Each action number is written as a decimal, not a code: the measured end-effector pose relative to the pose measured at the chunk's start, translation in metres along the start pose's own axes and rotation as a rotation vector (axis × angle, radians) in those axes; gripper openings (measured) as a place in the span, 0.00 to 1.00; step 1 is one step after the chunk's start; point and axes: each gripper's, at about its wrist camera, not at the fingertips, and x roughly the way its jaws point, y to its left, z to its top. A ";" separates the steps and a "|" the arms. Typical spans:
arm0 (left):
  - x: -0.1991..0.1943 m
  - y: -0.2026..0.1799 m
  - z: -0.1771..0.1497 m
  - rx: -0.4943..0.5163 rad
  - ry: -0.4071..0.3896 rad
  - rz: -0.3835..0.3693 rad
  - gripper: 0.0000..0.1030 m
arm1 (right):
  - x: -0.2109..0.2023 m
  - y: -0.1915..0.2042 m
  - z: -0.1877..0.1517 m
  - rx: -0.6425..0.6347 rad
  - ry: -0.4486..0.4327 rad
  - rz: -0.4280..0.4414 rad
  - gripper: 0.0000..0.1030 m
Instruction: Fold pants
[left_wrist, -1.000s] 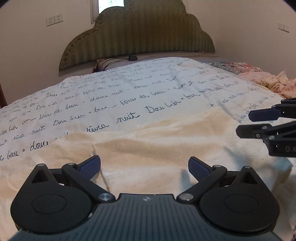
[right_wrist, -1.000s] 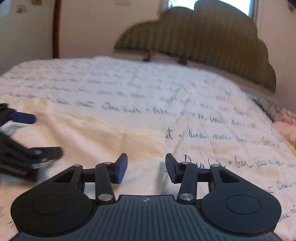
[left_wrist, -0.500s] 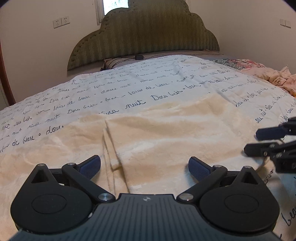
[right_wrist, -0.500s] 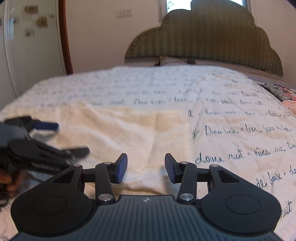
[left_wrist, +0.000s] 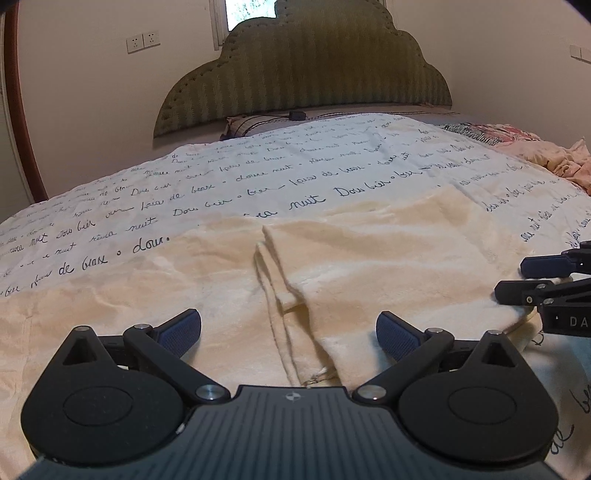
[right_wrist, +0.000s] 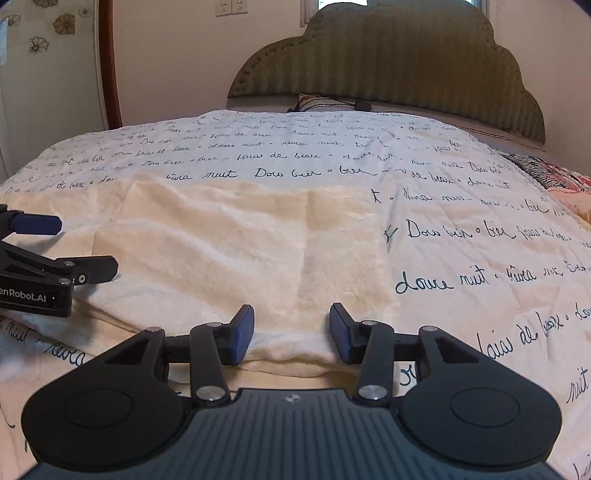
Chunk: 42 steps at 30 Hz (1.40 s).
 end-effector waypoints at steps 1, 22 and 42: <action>-0.001 0.004 -0.001 -0.007 -0.001 0.003 1.00 | -0.003 0.003 0.002 -0.005 -0.006 -0.016 0.43; 0.013 0.076 0.041 -0.224 0.022 -0.010 1.00 | 0.021 0.082 0.028 -0.176 -0.055 0.058 0.43; 0.053 0.046 0.050 0.015 0.029 0.113 0.98 | 0.011 0.101 0.012 -0.169 -0.098 0.189 0.50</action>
